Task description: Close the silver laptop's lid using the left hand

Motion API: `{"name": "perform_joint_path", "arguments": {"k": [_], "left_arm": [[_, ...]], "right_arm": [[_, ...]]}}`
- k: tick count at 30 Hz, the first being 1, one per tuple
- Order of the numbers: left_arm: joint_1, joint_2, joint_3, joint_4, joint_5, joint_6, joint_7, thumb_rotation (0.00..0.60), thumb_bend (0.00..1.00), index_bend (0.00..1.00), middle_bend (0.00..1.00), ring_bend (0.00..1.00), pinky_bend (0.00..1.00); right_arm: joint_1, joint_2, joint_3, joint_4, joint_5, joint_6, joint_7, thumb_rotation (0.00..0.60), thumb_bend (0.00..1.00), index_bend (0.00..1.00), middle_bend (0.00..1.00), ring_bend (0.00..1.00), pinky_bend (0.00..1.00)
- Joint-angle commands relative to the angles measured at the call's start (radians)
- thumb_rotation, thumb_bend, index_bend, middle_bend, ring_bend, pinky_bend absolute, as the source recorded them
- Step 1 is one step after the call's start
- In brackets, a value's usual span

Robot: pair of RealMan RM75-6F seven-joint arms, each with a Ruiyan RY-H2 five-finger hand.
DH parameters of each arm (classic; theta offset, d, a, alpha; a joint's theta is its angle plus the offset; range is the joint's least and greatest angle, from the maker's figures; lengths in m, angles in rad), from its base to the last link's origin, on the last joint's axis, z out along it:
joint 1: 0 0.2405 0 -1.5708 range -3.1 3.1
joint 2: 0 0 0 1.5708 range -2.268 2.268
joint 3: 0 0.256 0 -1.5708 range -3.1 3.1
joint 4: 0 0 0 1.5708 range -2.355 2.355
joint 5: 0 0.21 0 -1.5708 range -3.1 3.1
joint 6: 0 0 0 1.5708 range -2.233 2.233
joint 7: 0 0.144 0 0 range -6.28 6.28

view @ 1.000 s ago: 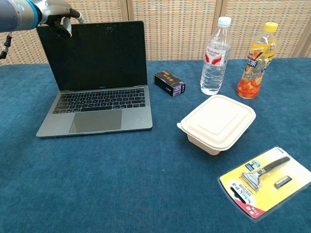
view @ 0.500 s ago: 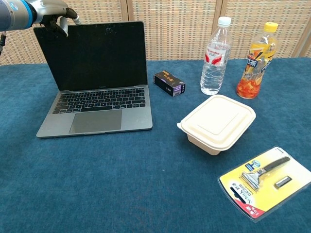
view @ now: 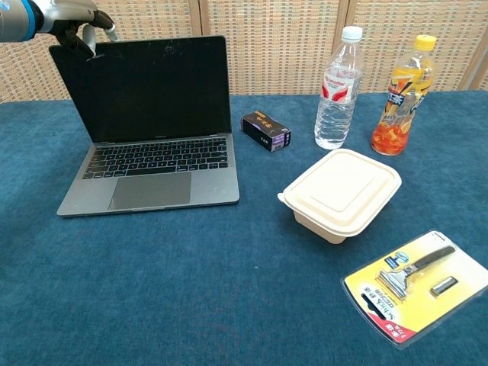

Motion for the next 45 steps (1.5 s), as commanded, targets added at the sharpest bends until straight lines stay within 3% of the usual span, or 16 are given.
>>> {"name": "perform_joint_path", "arguments": {"k": [1, 14, 34, 45], "left_arm": [[0.001, 0.005, 0.003, -0.007, -0.004, 0.000, -0.001, 0.600, 1.00, 0.29, 0.01, 0.00, 0.00], [-0.001, 0.031, -0.003, -0.054, 0.002, 0.008, -0.020, 0.600, 1.00, 0.32, 0.01, 0.00, 0.00], [-0.040, 0.130, 0.020, -0.156, -0.169, -0.071, -0.025, 0.600, 1.00, 0.34, 0.01, 0.00, 0.00], [-0.046, 0.174, 0.036, -0.192, -0.185, -0.127, -0.077, 0.600, 1.00, 0.34, 0.01, 0.00, 0.00]], "right_arm": [[0.000, 0.000, 0.000, 0.000, 0.001, 0.000, 0.000, 0.600, 0.00, 0.00, 0.00, 0.00, 0.00], [0.000, 0.001, -0.001, -0.001, 0.001, -0.001, -0.001, 0.600, 0.00, 0.00, 0.00, 0.00, 0.00], [-0.001, -0.001, -0.002, -0.005, -0.003, 0.005, -0.012, 0.600, 0.00, 0.00, 0.00, 0.00, 0.00], [0.001, -0.005, -0.002, -0.003, 0.001, 0.000, -0.020, 0.600, 0.00, 0.00, 0.00, 0.00, 0.00]]}}
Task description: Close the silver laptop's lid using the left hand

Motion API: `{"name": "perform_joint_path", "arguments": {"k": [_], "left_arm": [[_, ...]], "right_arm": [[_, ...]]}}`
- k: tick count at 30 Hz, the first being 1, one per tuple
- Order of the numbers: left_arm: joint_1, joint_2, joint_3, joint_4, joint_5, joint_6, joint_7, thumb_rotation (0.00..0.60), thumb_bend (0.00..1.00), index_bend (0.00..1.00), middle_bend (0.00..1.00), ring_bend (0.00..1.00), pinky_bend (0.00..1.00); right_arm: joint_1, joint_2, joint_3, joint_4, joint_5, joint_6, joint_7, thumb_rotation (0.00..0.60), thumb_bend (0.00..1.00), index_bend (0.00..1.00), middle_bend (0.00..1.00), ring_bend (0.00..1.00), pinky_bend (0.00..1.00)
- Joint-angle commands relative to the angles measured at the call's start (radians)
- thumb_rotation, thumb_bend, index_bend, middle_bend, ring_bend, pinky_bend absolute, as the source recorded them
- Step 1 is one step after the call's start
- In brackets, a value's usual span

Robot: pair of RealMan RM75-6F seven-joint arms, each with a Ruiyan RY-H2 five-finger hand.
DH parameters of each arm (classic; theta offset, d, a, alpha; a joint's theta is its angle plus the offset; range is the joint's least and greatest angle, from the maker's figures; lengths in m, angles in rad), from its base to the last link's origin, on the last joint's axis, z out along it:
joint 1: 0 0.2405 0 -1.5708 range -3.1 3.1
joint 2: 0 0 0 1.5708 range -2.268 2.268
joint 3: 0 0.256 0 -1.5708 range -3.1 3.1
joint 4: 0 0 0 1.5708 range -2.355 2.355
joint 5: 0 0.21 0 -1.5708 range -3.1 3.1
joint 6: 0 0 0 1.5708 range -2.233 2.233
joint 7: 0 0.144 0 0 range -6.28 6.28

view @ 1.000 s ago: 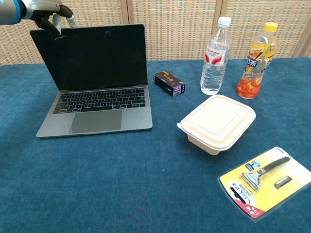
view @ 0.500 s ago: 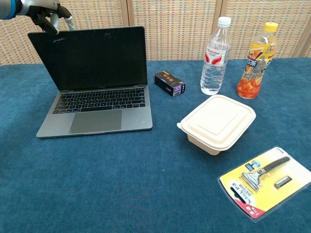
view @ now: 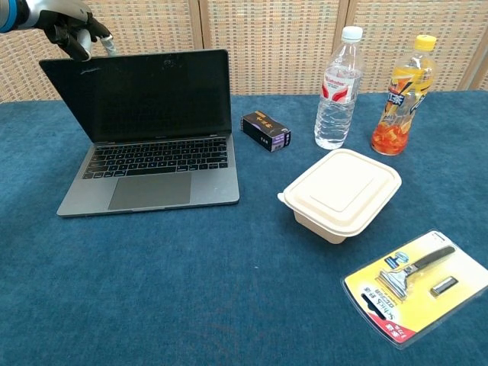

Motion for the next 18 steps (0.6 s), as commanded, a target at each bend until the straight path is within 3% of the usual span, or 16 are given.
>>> {"name": "perform_joint_path", "arguments": {"k": [1, 18], "left_arm": [[-0.002, 0.016, 0.005, -0.014, -0.004, -0.019, -0.017, 0.600, 1.00, 0.34, 0.01, 0.00, 0.00], [-0.002, 0.061, 0.071, -0.092, 0.060, -0.025, -0.066, 0.600, 1.00, 0.34, 0.01, 0.00, 0.00]], "right_arm": [[0.000, 0.000, 0.000, 0.000, 0.000, 0.000, -0.001, 0.600, 0.00, 0.00, 0.00, 0.00, 0.00], [0.000, -0.001, -0.003, -0.005, -0.005, 0.002, -0.008, 0.600, 0.00, 0.00, 0.00, 0.00, 0.00]]}}
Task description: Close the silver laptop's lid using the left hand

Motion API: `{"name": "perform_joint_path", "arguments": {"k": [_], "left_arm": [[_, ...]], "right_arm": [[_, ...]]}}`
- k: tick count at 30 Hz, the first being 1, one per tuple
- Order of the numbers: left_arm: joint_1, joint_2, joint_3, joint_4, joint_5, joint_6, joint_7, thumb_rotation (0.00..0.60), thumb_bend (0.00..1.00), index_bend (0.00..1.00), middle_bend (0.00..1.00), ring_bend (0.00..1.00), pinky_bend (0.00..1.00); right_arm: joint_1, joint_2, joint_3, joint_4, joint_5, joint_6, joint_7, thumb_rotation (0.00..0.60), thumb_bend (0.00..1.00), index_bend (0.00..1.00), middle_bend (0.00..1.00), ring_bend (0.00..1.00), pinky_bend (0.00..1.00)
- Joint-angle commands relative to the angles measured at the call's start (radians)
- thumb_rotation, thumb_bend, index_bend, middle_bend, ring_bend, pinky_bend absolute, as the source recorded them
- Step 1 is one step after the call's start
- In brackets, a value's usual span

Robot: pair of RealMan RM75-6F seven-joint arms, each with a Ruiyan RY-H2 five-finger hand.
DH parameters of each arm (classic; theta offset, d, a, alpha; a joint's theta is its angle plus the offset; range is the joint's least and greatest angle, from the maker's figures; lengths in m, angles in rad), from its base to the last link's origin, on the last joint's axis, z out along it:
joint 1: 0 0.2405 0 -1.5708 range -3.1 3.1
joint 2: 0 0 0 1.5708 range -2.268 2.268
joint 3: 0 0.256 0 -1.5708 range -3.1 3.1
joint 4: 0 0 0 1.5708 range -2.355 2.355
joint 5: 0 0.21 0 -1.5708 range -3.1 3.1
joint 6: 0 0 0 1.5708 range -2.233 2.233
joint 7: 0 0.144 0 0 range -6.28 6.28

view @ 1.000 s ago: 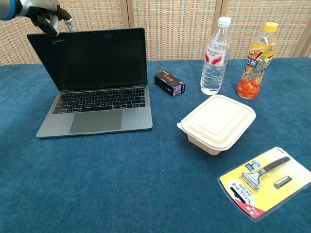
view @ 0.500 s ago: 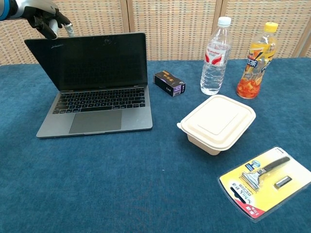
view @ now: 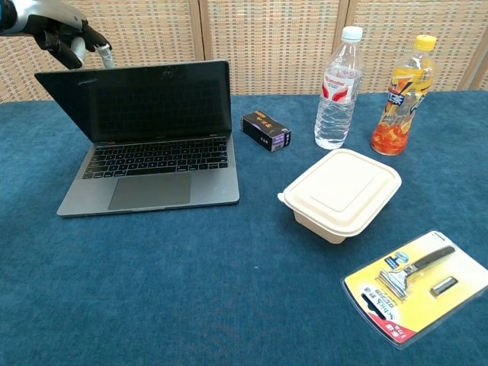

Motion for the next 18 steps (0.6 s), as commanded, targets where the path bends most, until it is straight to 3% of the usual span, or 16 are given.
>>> {"name": "perform_joint_path", "arguments": {"k": [1, 18], "left_arm": [[0.003, -0.003, 0.016, -0.021, 0.023, 0.007, -0.005, 0.600, 1.00, 0.34, 0.01, 0.00, 0.00], [0.005, 0.000, 0.047, -0.084, 0.089, 0.034, -0.034, 0.600, 1.00, 0.34, 0.01, 0.00, 0.00]], "right_arm": [[0.001, -0.001, -0.001, -0.001, 0.000, -0.002, -0.003, 0.600, 0.00, 0.00, 0.00, 0.00, 0.00], [0.001, 0.000, -0.001, -0.002, -0.001, -0.002, -0.003, 0.600, 0.00, 0.00, 0.00, 0.00, 0.00]]}}
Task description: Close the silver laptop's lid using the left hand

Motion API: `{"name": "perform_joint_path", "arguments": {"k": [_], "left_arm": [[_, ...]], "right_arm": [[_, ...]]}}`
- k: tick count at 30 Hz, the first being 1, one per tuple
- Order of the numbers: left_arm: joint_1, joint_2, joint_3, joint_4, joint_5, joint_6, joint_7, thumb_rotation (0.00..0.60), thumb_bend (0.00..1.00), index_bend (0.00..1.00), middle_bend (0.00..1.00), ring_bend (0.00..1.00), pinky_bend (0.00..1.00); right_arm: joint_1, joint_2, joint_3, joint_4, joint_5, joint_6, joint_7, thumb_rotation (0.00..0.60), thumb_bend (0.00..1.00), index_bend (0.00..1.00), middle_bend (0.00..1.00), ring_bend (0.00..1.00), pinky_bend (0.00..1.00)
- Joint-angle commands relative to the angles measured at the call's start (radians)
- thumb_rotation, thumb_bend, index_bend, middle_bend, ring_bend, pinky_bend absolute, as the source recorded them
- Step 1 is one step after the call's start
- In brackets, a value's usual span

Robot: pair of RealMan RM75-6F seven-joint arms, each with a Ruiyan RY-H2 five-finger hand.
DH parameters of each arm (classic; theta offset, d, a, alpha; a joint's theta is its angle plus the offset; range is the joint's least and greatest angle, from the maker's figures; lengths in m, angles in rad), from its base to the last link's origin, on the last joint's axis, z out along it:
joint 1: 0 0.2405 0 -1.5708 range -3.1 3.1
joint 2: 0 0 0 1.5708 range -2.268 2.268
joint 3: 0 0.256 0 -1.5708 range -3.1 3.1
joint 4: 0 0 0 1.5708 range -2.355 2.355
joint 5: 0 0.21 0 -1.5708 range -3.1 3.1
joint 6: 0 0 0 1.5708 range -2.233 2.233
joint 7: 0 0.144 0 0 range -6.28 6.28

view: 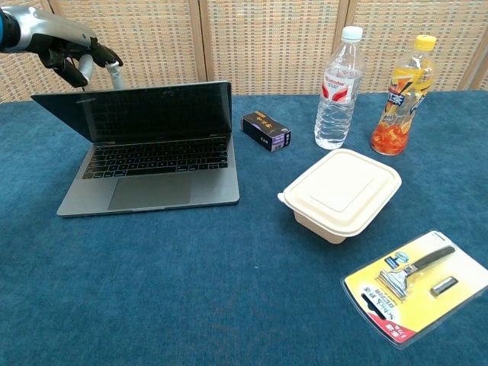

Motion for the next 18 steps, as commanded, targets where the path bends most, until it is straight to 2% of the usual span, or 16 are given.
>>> {"name": "perform_joint_path", "arguments": {"k": [1, 18], "left_arm": [[-0.001, -0.005, 0.009, -0.003, 0.005, 0.006, 0.000, 0.600, 1.00, 0.34, 0.01, 0.00, 0.00], [0.001, -0.072, 0.058, 0.028, 0.027, 0.001, -0.011, 0.600, 1.00, 0.34, 0.01, 0.00, 0.00]], "right_arm": [[0.000, 0.001, 0.001, 0.000, 0.000, 0.000, 0.001, 0.600, 0.00, 0.00, 0.00, 0.00, 0.00], [0.002, -0.001, -0.001, 0.001, 0.003, -0.007, 0.000, 0.600, 0.00, 0.00, 0.00, 0.00, 0.00]]}}
